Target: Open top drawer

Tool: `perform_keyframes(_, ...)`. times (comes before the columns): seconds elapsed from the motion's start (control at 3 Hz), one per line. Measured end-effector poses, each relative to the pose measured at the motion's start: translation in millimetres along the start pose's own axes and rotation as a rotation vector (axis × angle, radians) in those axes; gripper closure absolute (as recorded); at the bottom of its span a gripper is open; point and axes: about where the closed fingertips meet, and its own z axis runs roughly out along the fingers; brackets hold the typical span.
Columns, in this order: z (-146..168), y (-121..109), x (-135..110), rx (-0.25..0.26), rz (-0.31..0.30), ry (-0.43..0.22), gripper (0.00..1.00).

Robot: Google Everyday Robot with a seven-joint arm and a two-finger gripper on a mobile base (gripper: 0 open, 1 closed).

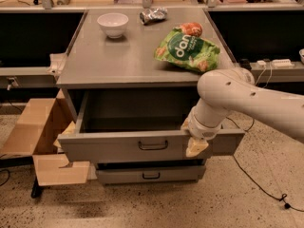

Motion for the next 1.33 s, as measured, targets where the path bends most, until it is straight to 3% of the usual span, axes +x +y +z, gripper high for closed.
perform_keyframes(0.67, -3.8, 10.6, -4.0, 0.022, 0.011, -0.034, 0.94)
perform_keyframes(1.0, -3.7, 11.0, -4.2, 0.022, 0.011, -0.036, 0.0)
perform_keyframes(1.33, -3.7, 11.0, -4.2, 0.022, 0.011, -0.036, 0.0)
